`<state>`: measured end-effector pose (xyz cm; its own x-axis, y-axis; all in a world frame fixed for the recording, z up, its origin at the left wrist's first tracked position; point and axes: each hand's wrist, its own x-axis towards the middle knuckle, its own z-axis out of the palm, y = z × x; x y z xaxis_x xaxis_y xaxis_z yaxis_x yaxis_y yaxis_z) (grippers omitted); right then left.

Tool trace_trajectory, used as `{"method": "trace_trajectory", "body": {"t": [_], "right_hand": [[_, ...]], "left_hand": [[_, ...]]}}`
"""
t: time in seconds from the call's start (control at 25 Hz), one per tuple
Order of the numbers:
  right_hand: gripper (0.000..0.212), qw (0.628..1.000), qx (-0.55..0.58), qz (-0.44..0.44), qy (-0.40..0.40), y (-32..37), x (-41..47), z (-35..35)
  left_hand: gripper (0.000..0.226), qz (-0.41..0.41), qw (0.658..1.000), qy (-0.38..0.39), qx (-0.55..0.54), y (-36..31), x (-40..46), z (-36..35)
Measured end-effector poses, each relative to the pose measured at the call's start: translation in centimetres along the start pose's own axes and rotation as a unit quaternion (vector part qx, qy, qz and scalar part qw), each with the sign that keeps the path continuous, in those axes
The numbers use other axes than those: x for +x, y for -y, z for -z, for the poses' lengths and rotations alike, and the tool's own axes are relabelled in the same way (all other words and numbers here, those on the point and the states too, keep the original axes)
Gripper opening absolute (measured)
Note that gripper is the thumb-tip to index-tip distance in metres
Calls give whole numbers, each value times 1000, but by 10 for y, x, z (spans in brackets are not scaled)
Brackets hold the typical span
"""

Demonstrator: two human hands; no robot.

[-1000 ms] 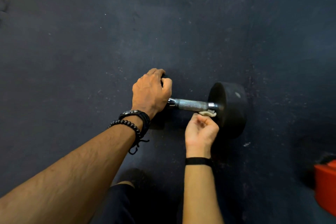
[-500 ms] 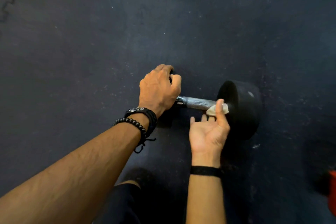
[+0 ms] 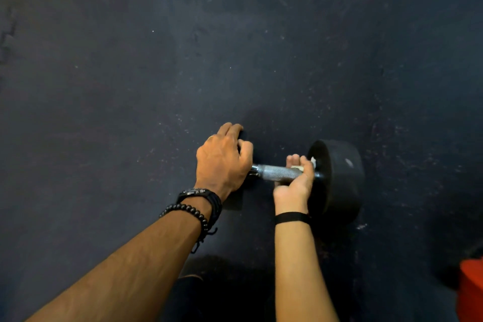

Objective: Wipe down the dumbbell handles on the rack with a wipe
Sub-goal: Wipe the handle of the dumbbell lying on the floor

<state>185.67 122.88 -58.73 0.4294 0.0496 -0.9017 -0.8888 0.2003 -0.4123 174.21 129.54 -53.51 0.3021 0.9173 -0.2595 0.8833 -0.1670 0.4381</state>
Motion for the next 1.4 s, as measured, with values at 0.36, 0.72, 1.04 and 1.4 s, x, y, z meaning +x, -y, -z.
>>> {"method": "trace_trajectory", "body": {"t": [0.36, 0.72, 1.04, 1.4], "right_hand": [[29, 971, -68, 113, -199, -19, -43, -2], [28, 983, -46, -86, -156, 17, -33, 7], [30, 973, -180, -59, -135, 28, -64, -9], [24, 418, -684, 575, 162, 107, -19, 8]], "left_hand": [[57, 8, 998, 59, 4, -3, -1, 5], [47, 30, 997, 60, 27, -11, 20, 10], [54, 18, 997, 72, 1, -9, 8, 11], [61, 33, 995, 92, -21, -8, -14, 13]]}}
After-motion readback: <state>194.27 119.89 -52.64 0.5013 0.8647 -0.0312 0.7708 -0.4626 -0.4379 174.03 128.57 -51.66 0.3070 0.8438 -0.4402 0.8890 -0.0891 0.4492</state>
